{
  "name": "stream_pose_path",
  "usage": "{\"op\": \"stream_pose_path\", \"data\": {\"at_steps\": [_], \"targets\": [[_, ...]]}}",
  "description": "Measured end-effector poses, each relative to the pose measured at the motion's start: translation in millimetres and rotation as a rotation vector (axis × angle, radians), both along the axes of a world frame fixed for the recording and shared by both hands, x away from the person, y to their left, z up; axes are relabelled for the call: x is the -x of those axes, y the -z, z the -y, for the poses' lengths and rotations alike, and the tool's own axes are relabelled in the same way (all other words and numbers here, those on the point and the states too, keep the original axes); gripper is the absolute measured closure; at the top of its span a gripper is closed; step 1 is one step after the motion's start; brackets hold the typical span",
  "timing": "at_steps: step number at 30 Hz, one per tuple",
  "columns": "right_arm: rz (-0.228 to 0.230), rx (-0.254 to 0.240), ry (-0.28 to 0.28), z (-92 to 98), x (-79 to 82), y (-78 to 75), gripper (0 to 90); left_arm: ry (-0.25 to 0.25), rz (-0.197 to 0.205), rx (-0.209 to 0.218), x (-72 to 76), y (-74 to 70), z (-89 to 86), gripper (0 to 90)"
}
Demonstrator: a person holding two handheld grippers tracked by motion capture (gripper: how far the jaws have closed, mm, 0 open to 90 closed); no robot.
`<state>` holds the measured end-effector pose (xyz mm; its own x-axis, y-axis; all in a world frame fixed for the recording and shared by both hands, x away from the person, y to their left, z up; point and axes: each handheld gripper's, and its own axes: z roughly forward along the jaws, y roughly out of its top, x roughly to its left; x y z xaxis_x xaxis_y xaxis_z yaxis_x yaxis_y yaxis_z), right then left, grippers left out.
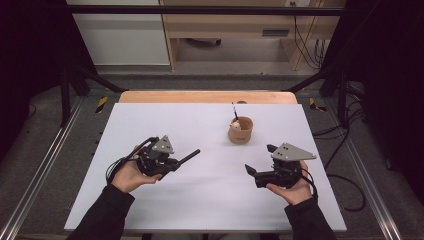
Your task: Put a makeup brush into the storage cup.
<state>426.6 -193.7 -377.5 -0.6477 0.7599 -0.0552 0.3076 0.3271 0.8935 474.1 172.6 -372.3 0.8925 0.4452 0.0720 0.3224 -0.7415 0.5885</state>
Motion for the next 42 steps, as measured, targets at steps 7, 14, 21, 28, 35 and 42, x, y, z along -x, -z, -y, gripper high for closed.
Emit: {"op": "stream_pose_path", "data": {"at_steps": [7,14,21,28,35,42], "targets": [[-0.004,0.049,-0.035,-15.1,-1.2,-2.4,6.8,0.032,-0.005,0.009,2.0,-1.0,9.3,78.4],[-0.013,0.11,-0.076,-29.3,-1.4,-5.3,7.4,0.066,-0.011,0.001,3.6,-0.1,20.4,78.4],[-0.013,0.174,-0.118,-41.7,0.1,-8.8,7.4,0.099,-0.021,-0.002,5.5,0.6,29.3,78.4],[-0.004,0.254,-0.149,-52.3,3.3,-12.8,7.5,0.122,-0.029,-0.019,5.8,3.3,34.9,78.4],[-0.003,0.318,-0.179,-60.5,4.7,-16.1,7.6,0.146,-0.036,-0.035,6.5,2.9,40.2,78.4],[-0.005,0.388,-0.217,-70.0,5.8,-19.5,7.9,0.173,-0.042,-0.022,8.5,2.2,45.7,78.4]]}}
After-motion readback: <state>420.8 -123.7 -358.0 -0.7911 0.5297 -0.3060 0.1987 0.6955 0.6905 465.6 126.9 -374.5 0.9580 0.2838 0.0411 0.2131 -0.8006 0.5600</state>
